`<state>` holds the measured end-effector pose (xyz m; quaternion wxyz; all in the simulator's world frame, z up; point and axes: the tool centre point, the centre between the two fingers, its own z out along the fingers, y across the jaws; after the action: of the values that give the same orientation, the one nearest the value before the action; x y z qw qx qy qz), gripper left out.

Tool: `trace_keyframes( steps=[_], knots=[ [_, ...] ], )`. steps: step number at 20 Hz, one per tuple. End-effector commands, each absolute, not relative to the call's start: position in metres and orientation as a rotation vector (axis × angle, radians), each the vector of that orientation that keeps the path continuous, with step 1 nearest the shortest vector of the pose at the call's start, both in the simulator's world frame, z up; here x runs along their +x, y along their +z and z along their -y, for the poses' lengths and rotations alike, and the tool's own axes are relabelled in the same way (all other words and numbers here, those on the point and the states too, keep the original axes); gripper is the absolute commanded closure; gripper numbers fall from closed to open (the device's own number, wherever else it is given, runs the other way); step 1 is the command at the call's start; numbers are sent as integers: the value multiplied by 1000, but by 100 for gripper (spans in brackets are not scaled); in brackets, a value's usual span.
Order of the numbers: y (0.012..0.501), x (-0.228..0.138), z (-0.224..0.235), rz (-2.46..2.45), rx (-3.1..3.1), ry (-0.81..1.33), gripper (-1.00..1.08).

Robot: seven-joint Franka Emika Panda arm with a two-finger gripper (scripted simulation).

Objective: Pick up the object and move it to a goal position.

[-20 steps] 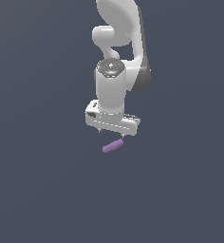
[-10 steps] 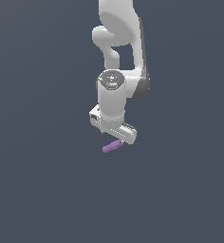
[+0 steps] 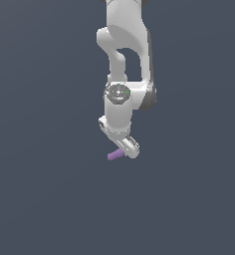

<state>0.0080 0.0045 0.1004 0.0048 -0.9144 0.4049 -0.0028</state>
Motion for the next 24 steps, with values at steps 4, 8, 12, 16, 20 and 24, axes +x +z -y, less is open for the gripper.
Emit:
trace_keyframes(
  steps=[4, 8, 12, 16, 20, 24],
  knots=[
    [85, 5, -5, -1458, -2776, -3, -92],
    [77, 4, -5, -1552, -2728, -1, -92],
    [72, 3, -5, -1615, -2693, 0, -92],
    [70, 2, -5, -1646, -2676, 0, -92],
    [69, 2, -5, -1644, -2677, 0, -92],
    [60, 2, -5, -1645, -2676, 0, -92]
  ],
)
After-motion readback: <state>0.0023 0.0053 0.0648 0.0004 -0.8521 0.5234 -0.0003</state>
